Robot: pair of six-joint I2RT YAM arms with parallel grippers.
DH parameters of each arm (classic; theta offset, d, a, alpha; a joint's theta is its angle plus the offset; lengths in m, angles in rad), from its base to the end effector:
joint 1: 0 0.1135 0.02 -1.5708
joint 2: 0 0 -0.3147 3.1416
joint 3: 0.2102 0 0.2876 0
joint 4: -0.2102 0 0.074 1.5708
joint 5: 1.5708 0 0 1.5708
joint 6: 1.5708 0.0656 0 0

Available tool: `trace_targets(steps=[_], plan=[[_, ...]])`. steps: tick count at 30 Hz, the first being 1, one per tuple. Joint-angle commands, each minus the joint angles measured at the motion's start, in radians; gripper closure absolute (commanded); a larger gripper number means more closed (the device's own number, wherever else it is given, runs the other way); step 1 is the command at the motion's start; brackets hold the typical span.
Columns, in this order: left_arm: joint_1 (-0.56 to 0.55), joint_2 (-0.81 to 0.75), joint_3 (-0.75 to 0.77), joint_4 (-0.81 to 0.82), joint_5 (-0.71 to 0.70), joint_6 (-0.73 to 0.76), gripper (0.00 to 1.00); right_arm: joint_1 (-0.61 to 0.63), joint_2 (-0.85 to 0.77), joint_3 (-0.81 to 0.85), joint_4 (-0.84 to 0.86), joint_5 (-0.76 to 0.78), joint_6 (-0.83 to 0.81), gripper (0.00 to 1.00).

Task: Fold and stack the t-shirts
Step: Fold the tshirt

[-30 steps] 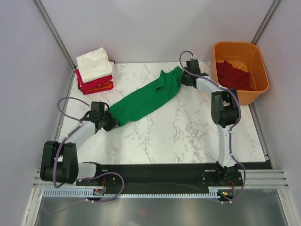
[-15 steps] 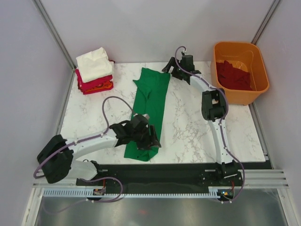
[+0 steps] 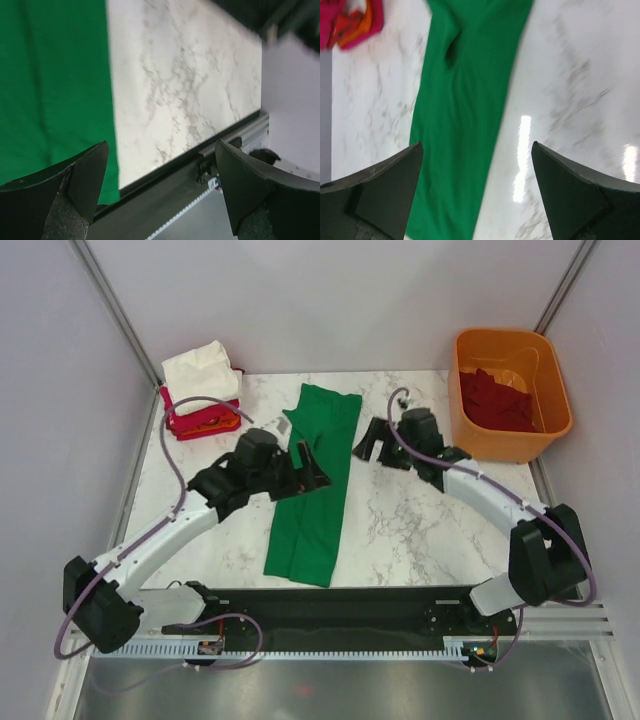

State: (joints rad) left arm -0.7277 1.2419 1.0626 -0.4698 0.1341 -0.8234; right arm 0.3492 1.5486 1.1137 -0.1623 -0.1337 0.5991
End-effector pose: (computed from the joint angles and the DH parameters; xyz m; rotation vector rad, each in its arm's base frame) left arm 0.2305 -0.2171 0.3362 -0.0349 2.4035 -0.9503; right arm 0.3807 0.1479 0.2859 0.2007 2.2355 0.6757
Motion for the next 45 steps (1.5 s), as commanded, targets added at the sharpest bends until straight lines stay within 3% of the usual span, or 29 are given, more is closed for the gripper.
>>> trace_targets(steps=[1, 5, 11, 17, 25, 30, 33, 34, 37, 42, 45], plan=[[0.181, -0.099, -0.094, -0.116, 0.021, 0.136, 0.06, 0.185, -0.085, -0.214, 0.013, -0.087, 0.089, 0.02], [0.321, -0.206, -0.196, -0.139, 0.056, 0.19, 0.07, 0.325, -0.212, -0.443, 0.032, -0.067, 0.2, 0.07], [0.383, -0.251, -0.254, -0.165, 0.062, 0.227, 0.08, 0.465, -0.375, -0.575, 0.014, -0.067, 0.295, 0.19], [0.387, -0.265, -0.302, -0.164, 0.033, 0.218, 0.09, 0.577, -0.207, -0.595, 0.185, -0.119, 0.367, 0.25], [0.39, -0.317, -0.392, -0.155, 0.053, 0.159, 0.11, 0.714, -0.064, -0.566, 0.259, -0.104, 0.426, 0.29], [0.39, -0.344, -0.401, -0.153, 0.067, 0.155, 0.12, 0.715, -0.021, -0.583, 0.311, -0.095, 0.441, 0.46], [0.39, -0.349, -0.411, -0.15, 0.071, 0.147, 0.12, 0.712, -0.033, -0.597, 0.282, -0.029, 0.427, 0.62], [0.39, -0.346, -0.415, -0.148, 0.073, 0.144, 0.12, 0.703, -0.035, -0.606, 0.277, -0.017, 0.418, 0.76], [0.389, -0.338, -0.435, -0.133, 0.094, 0.133, 0.12, 0.673, -0.039, -0.627, 0.274, 0.003, 0.4, 0.98], [0.337, -0.375, -0.521, -0.093, 0.108, 0.064, 0.23, 0.607, -0.16, -0.687, 0.193, 0.037, 0.367, 1.0], [0.237, -0.391, -0.584, -0.078, 0.081, -0.002, 0.25, 0.562, -0.249, -0.724, 0.114, 0.058, 0.335, 1.0]])
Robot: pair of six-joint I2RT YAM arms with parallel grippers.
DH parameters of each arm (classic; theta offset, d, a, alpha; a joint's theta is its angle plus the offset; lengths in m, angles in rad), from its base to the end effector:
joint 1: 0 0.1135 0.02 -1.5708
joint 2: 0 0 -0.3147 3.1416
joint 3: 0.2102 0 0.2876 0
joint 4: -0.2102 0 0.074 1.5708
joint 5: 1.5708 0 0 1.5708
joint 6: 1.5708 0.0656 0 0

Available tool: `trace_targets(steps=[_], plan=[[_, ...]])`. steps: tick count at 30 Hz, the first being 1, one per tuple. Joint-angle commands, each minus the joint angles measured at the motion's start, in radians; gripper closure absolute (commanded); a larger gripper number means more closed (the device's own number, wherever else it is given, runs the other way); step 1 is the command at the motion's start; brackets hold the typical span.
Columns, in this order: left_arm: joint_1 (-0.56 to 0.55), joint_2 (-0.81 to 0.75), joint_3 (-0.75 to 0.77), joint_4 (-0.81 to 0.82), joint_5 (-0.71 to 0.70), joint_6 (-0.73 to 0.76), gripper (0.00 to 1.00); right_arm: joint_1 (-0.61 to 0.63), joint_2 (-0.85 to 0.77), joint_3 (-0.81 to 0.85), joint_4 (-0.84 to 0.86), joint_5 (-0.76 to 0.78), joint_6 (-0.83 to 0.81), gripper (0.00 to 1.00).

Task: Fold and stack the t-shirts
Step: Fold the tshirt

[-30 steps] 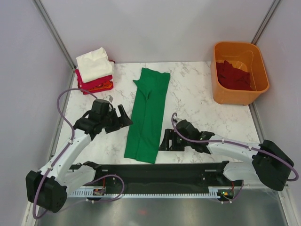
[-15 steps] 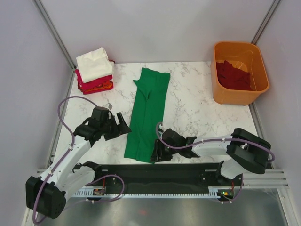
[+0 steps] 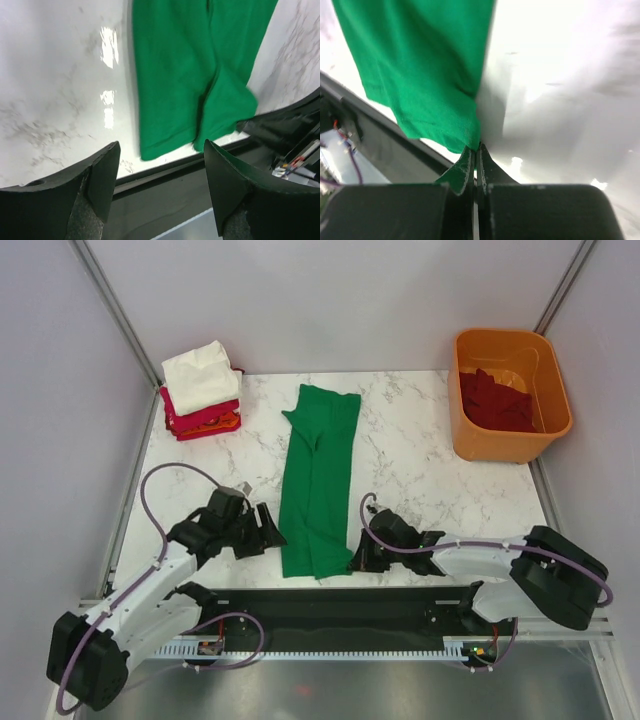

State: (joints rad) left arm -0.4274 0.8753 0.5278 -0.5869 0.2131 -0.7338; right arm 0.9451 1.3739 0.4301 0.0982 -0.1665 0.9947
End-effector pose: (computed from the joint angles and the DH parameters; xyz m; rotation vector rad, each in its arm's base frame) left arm 0.1629 -0.0894 0.2047 -0.3101 2.6166 -0.7113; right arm 0.1458 0.2204 0.1258 -0.0185 2.6997 0.9717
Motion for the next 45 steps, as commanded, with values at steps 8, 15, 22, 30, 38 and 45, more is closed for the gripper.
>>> trace_targets(steps=[8, 15, 22, 30, 38, 45], plan=[[-0.254, -0.055, -0.123, 0.058, -0.049, -0.191, 0.21, -0.068, -0.133, -0.054, -0.218, 0.004, -0.122, 1.0], [-0.304, -0.053, -0.155, 0.108, -0.05, -0.243, 0.22, -0.063, -0.43, -0.126, -0.384, -0.019, -0.042, 1.0], [-0.408, -0.021, -0.169, 0.193, -0.069, -0.288, 0.25, -0.051, -0.435, -0.142, -0.336, -0.051, -0.025, 1.0], [-0.53, 0.129, -0.147, 0.283, -0.123, -0.358, 0.33, -0.043, -0.377, -0.131, -0.278, -0.054, -0.036, 1.0], [-0.626, 0.208, -0.127, 0.302, -0.184, -0.421, 0.36, -0.04, -0.397, -0.139, -0.282, -0.065, -0.039, 1.0], [-0.639, 0.221, -0.141, 0.337, -0.253, -0.45, 0.4, -0.04, -0.42, -0.152, -0.284, -0.082, -0.037, 1.0]])
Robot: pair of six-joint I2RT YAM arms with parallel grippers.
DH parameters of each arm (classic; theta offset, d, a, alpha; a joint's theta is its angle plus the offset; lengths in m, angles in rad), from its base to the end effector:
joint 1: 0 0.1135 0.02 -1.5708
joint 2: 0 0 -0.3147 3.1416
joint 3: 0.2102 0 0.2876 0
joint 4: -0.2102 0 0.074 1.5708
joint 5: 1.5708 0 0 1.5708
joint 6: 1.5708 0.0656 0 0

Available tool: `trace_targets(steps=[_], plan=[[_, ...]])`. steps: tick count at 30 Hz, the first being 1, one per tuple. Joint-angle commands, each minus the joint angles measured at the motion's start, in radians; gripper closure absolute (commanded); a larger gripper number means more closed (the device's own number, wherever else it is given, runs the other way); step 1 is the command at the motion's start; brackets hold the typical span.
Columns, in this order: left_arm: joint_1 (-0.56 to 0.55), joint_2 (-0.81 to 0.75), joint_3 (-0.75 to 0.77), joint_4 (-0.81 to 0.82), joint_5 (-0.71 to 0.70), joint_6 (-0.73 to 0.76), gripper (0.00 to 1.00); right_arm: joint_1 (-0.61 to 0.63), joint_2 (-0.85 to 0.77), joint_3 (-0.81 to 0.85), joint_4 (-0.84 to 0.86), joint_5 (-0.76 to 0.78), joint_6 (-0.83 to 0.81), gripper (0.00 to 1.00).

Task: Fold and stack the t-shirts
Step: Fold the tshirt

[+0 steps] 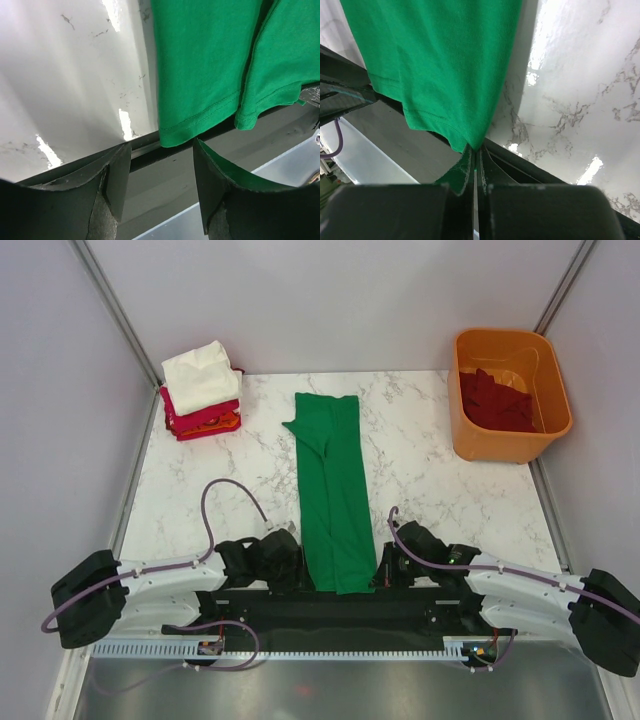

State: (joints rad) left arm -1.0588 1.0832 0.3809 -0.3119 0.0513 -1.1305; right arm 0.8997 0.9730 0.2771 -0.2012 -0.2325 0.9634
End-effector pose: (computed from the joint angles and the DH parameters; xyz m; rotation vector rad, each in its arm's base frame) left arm 0.0949 -0.1758 0.1372 -0.0808 2.8338 -0.7532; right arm 0.1021 0.1529 0.1316 -0.0249 2.7605 0.9674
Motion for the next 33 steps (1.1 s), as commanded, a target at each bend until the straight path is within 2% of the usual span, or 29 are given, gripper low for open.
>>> trace_targets(steps=[1, 7, 9, 12, 13, 16, 18, 20, 25, 33], plan=[[-0.01, 0.015, 0.001, 0.074, -0.1, -0.054, 0.4, 0.005, -0.019, 0.001, 0.014, -0.018, -0.006, 1.0], [-0.018, 0.058, 0.001, 0.128, -0.136, -0.057, 0.38, 0.005, -0.016, 0.001, 0.011, -0.027, -0.018, 1.0], [-0.018, 0.081, -0.002, 0.146, -0.14, -0.057, 0.4, 0.005, -0.014, -0.003, 0.009, -0.034, -0.023, 1.0], [-0.018, 0.113, 0.001, 0.174, -0.151, -0.052, 0.58, 0.005, -0.017, -0.009, 0.009, -0.045, -0.028, 1.0], [-0.018, 0.119, 0.007, 0.177, -0.159, -0.049, 0.69, 0.005, -0.017, -0.009, 0.009, -0.047, -0.028, 1.0], [-0.018, 0.135, 0.026, 0.186, -0.179, -0.022, 0.81, 0.005, -0.014, -0.009, 0.009, -0.053, -0.038, 1.0], [-0.018, 0.136, 0.036, 0.188, -0.195, 0.004, 0.85, 0.005, -0.013, -0.003, 0.005, -0.056, -0.043, 1.0], [-0.018, 0.13, 0.049, 0.188, -0.208, 0.017, 0.98, 0.005, -0.013, 0.0, -0.003, -0.054, -0.049, 1.0], [-0.023, 0.107, 0.047, 0.188, -0.145, 0.029, 0.98, 0.01, -0.037, 0.03, -0.04, -0.056, -0.057, 1.0], [-0.076, -0.047, 0.03, 0.117, -0.056, 0.005, 0.98, 0.044, -0.146, 0.046, -0.106, -0.062, -0.019, 1.0]])
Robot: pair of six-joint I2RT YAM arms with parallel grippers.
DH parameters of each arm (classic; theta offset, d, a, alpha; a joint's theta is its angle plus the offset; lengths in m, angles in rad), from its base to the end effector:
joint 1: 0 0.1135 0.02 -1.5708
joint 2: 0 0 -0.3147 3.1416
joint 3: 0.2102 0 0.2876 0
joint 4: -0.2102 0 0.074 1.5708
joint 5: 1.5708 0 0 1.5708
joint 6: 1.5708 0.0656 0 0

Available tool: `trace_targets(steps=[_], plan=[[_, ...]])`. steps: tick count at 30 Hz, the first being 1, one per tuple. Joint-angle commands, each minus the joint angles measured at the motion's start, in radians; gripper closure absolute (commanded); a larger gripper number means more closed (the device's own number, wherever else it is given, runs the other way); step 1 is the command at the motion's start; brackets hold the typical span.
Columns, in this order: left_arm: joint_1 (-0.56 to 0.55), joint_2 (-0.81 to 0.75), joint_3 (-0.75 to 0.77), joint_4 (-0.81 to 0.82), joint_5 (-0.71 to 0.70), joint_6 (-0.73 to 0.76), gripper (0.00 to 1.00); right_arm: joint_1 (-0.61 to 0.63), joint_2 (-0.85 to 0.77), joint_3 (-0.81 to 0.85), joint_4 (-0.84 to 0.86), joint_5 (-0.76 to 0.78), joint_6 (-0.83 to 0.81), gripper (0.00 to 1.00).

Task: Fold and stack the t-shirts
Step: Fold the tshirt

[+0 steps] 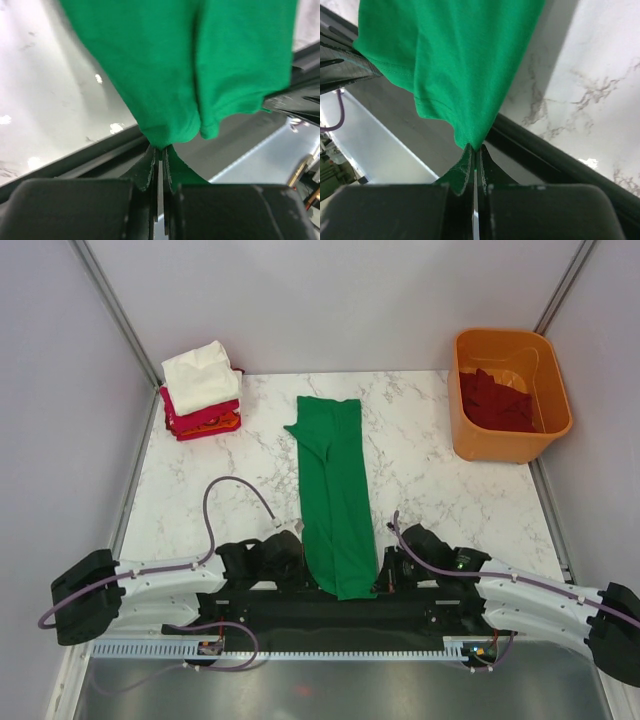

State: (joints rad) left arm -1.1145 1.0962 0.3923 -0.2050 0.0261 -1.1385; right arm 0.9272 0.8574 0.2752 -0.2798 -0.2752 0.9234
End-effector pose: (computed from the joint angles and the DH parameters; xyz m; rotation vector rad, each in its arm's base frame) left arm 0.0933 -0.1940 0.1470 -0.0206 2.7499 -0.8685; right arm 0.0885 0.1477 0.1428 -0.1456 2.7395 1.0380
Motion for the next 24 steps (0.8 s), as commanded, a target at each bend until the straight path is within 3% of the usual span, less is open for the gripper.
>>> trace_targets(steps=[1, 9, 13, 17, 24], plan=[[-0.024, -0.074, 0.034, -0.026, -0.031, 0.013, 0.98, 0.019, -0.037, 0.059, -0.03, -0.015, 0.023, 1.0], [-0.027, -0.203, 0.232, -0.272, -0.127, 0.095, 0.98, 0.022, 0.035, 0.31, -0.176, 0.174, -0.086, 1.0], [-0.015, -0.17, 0.373, -0.343, -0.202, 0.161, 0.98, 0.015, 0.138, 0.479, -0.286, 0.361, -0.182, 1.0], [0.03, -0.07, 0.485, -0.367, -0.232, 0.229, 0.98, -0.04, 0.233, 0.604, -0.308, 0.439, -0.279, 1.0], [0.275, 0.031, 0.585, -0.372, -0.186, 0.361, 0.98, -0.174, 0.425, 0.838, -0.305, 0.464, -0.42, 1.0]])
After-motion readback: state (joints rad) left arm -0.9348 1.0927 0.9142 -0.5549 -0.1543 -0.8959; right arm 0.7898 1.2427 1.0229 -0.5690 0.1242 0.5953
